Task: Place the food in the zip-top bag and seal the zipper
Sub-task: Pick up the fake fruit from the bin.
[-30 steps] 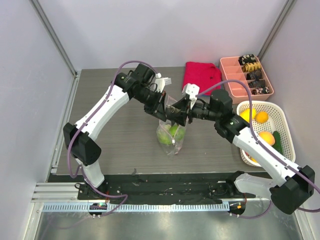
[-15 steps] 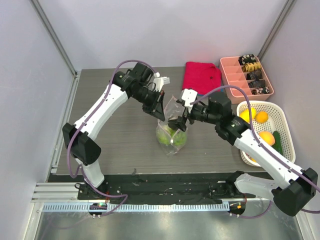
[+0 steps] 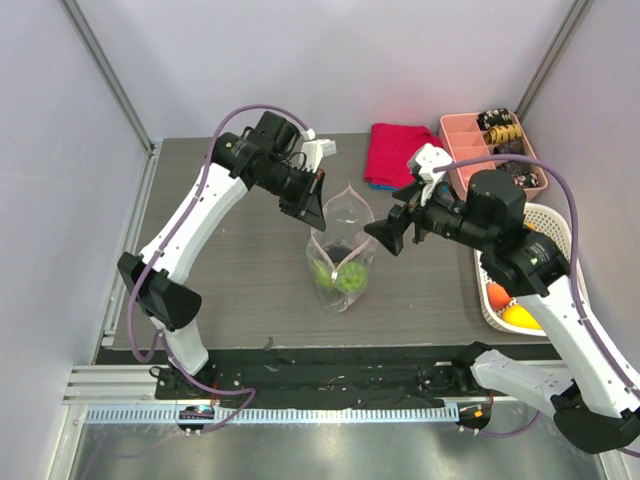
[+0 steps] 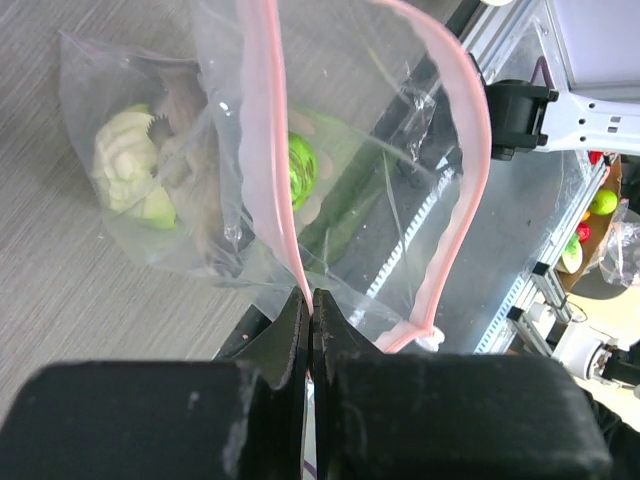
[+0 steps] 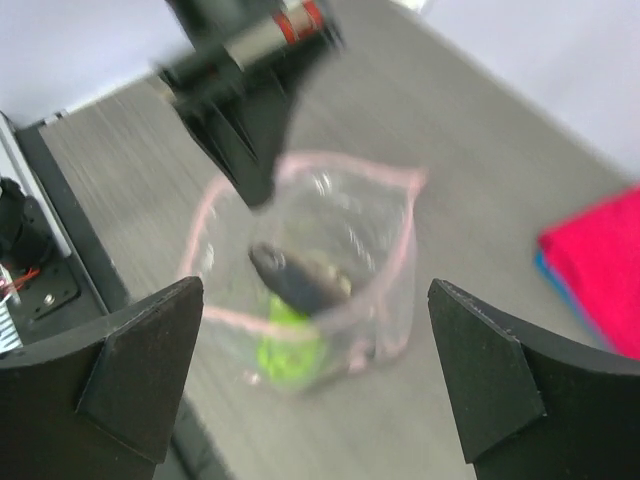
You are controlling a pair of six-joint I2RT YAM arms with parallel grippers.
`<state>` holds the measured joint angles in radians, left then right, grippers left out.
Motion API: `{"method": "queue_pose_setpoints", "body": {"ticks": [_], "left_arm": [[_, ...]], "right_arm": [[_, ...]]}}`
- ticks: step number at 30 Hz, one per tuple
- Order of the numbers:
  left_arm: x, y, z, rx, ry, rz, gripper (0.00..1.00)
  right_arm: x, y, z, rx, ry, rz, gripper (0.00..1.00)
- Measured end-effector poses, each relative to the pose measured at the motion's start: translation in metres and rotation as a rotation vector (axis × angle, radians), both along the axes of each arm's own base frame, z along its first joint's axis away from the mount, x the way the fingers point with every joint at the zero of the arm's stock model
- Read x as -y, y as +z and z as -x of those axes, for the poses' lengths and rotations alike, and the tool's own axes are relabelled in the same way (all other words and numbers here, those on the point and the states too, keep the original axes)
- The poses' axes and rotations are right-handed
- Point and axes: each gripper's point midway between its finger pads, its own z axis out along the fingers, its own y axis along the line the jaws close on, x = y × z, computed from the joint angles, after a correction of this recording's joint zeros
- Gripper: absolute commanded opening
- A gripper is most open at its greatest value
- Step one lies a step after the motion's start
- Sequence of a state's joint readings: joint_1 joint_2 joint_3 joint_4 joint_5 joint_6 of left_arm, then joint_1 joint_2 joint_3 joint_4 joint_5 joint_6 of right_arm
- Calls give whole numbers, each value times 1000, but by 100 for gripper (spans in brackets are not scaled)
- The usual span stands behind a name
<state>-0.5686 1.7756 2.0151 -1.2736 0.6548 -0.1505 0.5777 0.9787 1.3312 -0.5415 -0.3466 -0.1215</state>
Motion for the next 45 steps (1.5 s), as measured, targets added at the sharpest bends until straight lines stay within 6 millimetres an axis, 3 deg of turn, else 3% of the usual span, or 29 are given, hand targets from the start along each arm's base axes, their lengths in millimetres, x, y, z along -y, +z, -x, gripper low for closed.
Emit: {"method": "queue_pose_setpoints", "body": {"ticks": [3,9,13,18,21,27,35,45], "left_arm": [[-1,0,0,3,1,-4,0],[-3,-11,2,-24,4,-28,0],[-3,-12,2,-25,5,-30,0],[-3,-13,1,-22,7,-30,0],[-3,-18,1,-31,7,-36,0],[-3,-20,1,-33,8,-40,0],[-4,-20,0,-31,9,-41,0],[-4,-21,0,-29,12,-46,0]], "right_arm": [[31,-32,-4,-160,-111,52,98],[138,-99,-42,-557,-431,112,90],[205,-139,-53,-767,-536,133,88],[299,-178,-35,-881,-700,189,84],[337,-195,-10,-918,-780,258,88],[362,-238,14,-987,-760,427,100],[398,-278,-3,-1008,-739,540,100],[416,-311,-16,-1014,-709,640,100]]}}
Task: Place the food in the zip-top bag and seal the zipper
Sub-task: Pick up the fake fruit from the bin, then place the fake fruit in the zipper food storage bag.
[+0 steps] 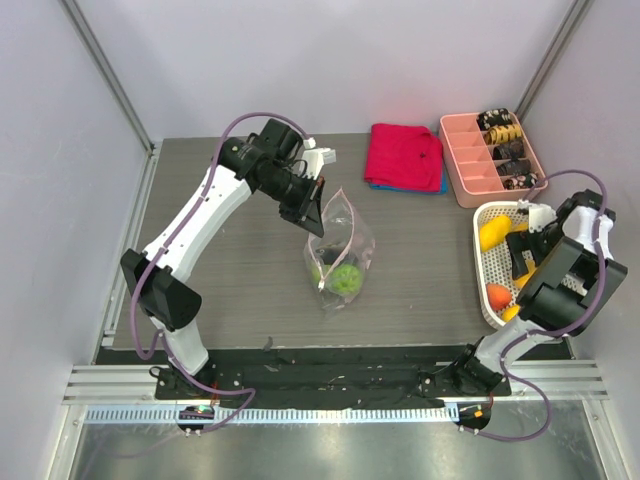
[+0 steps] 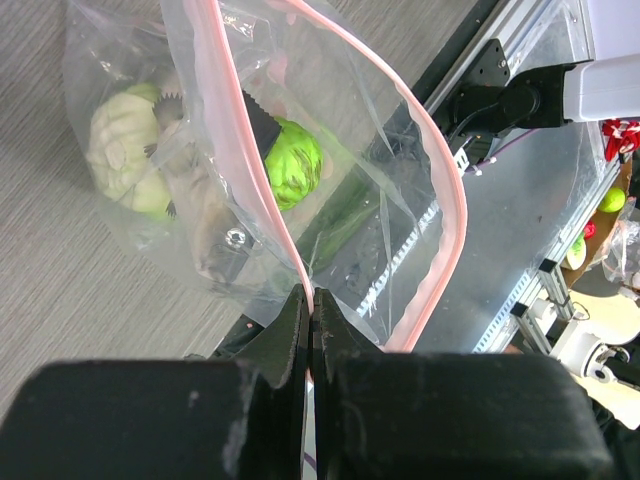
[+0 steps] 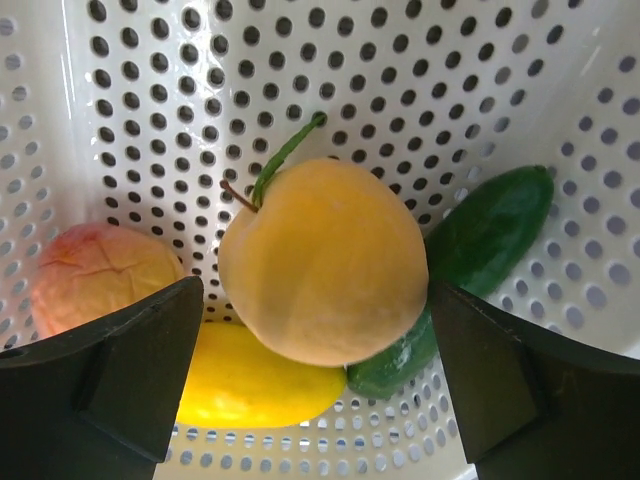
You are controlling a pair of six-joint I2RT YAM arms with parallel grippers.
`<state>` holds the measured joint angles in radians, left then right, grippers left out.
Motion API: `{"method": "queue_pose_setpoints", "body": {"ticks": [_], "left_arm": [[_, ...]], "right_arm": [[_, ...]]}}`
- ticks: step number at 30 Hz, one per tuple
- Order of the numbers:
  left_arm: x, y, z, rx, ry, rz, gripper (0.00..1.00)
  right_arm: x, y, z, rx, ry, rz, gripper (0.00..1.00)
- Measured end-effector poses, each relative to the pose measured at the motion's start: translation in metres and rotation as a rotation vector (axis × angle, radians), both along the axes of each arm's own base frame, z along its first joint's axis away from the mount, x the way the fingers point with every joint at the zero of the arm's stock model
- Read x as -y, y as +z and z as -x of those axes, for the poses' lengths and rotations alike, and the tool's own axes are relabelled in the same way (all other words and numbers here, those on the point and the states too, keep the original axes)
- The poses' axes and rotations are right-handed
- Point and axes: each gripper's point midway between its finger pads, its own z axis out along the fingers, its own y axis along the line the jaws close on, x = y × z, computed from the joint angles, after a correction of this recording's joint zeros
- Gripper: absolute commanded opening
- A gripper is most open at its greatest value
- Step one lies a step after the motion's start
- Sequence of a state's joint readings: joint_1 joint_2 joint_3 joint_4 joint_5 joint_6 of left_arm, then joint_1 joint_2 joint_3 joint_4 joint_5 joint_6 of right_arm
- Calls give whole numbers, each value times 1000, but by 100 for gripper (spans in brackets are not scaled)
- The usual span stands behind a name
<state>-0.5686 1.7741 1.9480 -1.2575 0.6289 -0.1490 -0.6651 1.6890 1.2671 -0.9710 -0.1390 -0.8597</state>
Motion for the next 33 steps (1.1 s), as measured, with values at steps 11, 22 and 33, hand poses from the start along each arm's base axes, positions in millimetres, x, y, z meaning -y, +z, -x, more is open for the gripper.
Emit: {"method": "queue_pose_setpoints", "body": {"ticks": [11,22,33], "left_arm": [[0,0,0,1,0,-1,0],[0,0,0,2,1,-4,0],[0,-2,-1,-3,3,-7,0]], "right_arm": [[-12,-36,2,-64,57,15,85],[-32,51,-40,98,82,-74,59],[-317,260,-86,611,517,-607,59]]}}
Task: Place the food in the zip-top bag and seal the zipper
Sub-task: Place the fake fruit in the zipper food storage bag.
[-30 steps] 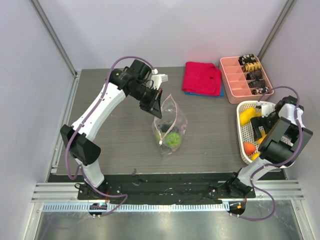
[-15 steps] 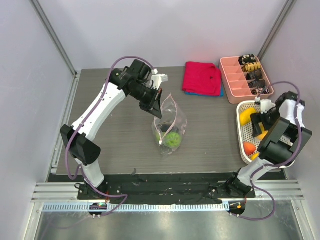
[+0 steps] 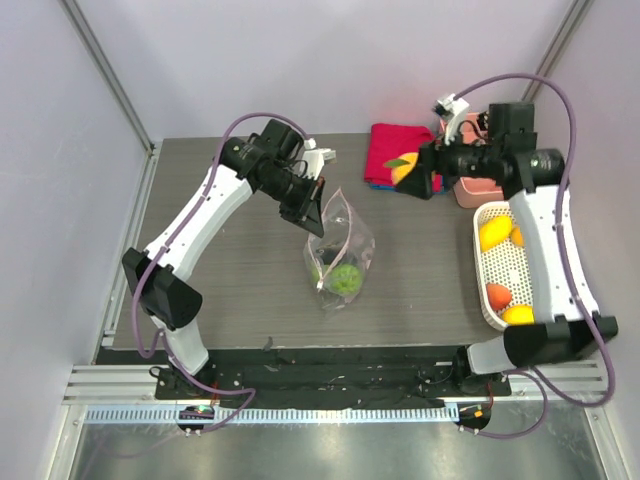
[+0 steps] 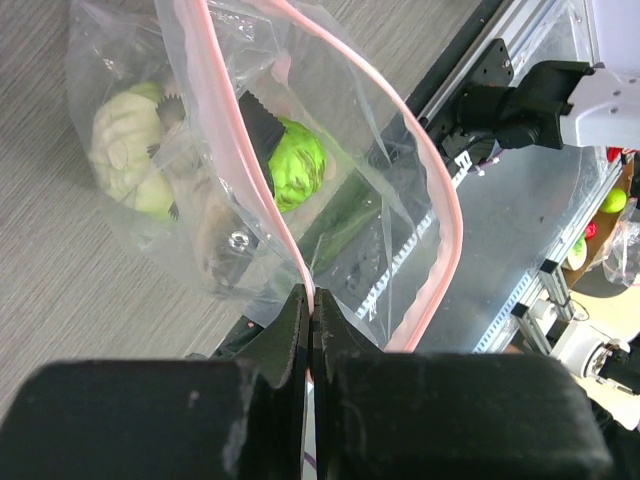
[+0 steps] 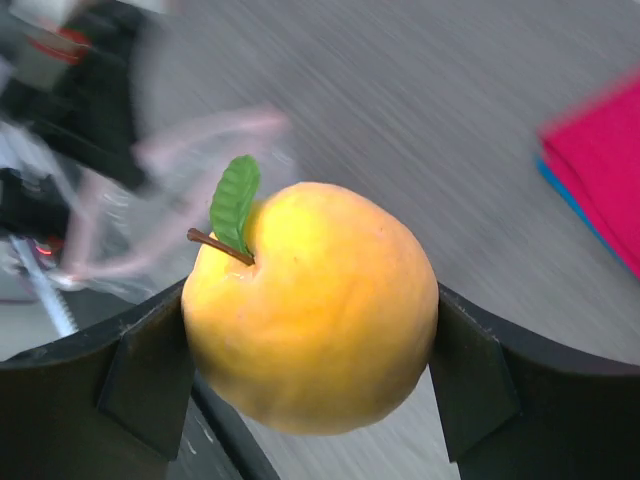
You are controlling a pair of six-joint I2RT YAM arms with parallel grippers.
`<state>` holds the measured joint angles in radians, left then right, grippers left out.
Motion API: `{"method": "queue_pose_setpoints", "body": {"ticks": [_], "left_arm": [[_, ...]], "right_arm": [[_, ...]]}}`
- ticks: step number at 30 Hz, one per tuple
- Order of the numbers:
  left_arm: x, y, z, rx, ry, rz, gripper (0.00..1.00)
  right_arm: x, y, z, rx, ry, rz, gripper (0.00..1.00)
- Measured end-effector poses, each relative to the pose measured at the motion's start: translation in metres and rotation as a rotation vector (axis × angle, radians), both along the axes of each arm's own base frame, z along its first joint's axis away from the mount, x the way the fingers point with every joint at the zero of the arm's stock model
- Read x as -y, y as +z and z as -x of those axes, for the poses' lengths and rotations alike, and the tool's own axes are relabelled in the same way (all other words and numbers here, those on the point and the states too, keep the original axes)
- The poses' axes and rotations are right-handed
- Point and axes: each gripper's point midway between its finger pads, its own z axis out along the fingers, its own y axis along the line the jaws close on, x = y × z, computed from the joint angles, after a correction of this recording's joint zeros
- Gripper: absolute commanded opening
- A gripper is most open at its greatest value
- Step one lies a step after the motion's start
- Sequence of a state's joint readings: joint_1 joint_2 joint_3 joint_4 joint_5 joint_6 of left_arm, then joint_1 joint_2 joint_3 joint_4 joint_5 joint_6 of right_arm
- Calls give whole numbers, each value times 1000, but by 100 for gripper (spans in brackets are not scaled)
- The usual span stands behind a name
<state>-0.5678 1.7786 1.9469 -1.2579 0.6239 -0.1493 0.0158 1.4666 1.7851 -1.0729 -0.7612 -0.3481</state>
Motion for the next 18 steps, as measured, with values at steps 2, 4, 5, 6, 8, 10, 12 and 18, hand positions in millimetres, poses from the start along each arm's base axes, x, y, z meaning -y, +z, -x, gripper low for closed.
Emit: {"method": "queue_pose_setpoints", "body": {"ticks": [2,4,5,6,8,10,12,18], "left_arm": [[1,-2,-1,-5,0,-3,0],[1,-4,-1,-11,1,-5,0],[1,-5,-2,-13,1,-6,0],[1,-5,-2,-14,1,-7,0],[1,-6,-2,-17,2,-8,0],[2,-6,-2,-20,2,-7,0],[2,-6,-2,-23,1,-5,0],[1,-4,-3,-44,7,16,0]], "right_arm": [[-47,29,21,67,83,-123,58],[-83,45,48,96,149,-228,57],[-100,51,61,98,191,-267,57],[-111,53,69,101,218,-287,57],[-140,57,83,105,284,-327,56],[-163,51,87,99,326,-343,55],[-174,41,85,87,333,-336,54],[-198,-1,87,72,359,-259,52]]}}
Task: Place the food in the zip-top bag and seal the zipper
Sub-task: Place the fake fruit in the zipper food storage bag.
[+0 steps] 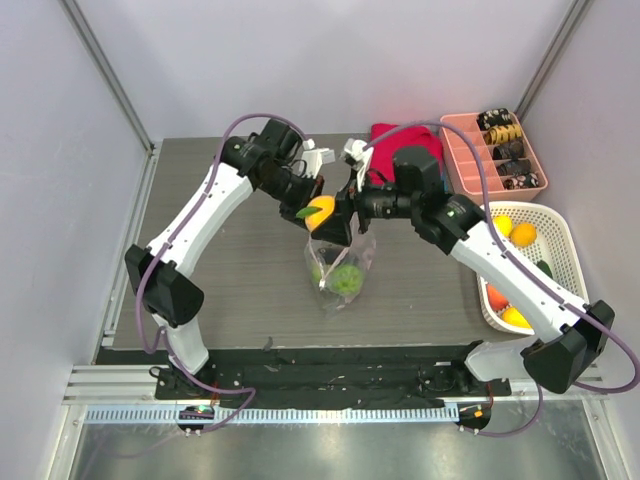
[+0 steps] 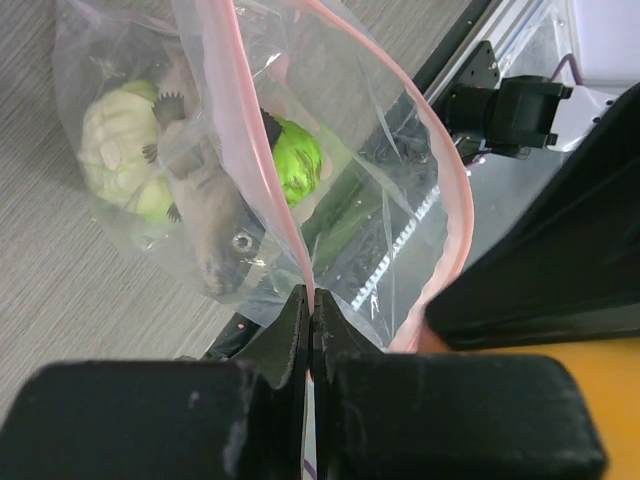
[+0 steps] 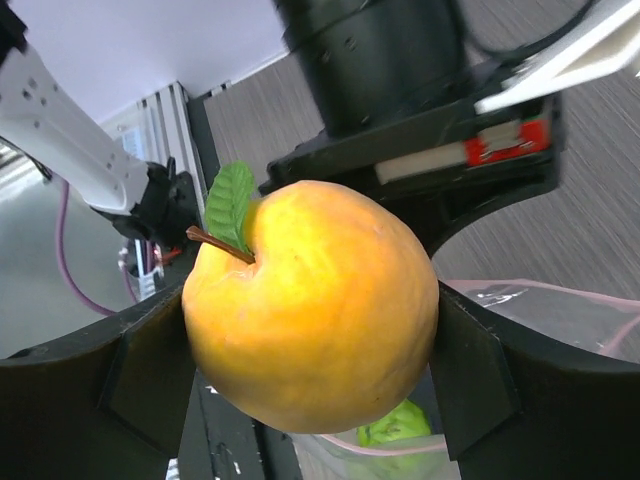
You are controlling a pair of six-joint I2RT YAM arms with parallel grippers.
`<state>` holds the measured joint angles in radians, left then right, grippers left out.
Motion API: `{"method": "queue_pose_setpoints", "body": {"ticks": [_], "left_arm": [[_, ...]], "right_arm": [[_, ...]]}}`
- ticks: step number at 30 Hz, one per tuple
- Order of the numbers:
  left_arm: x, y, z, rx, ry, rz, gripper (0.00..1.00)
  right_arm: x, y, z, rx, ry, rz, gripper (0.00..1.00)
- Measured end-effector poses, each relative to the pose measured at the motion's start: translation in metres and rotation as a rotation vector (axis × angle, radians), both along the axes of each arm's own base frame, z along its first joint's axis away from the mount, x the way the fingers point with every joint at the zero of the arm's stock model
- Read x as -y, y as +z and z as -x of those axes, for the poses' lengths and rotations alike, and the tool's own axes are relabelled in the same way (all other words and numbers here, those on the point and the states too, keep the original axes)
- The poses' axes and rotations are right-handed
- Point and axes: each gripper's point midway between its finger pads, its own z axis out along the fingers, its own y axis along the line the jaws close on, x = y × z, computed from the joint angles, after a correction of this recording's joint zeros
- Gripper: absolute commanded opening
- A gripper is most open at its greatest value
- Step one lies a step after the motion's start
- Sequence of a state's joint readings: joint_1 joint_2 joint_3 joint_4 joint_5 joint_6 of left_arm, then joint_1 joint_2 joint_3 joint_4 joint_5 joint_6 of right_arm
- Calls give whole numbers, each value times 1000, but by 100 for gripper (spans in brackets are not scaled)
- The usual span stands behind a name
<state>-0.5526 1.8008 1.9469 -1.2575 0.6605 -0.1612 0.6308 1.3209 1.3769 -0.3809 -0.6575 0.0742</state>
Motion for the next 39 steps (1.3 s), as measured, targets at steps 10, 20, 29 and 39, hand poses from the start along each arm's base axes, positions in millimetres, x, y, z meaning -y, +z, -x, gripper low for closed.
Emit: {"method": "queue_pose_setpoints", "body": {"ticks": [10,20,29,39], "left_arm": [[-12,2,-11,-35,49,27,0],[-10,2,-8,-47,41,36,0],[-10,3,-8,-50,45,35,0],[-10,3,-8,-50,47,37,0]], "right_arm": [[16,-62,-17,115,-72,220,59],[53,-75,-43,169,-252,413,100],[53,-5,-39,242,-266,321,100],[131,15,-51,177,-428,327,100]]}}
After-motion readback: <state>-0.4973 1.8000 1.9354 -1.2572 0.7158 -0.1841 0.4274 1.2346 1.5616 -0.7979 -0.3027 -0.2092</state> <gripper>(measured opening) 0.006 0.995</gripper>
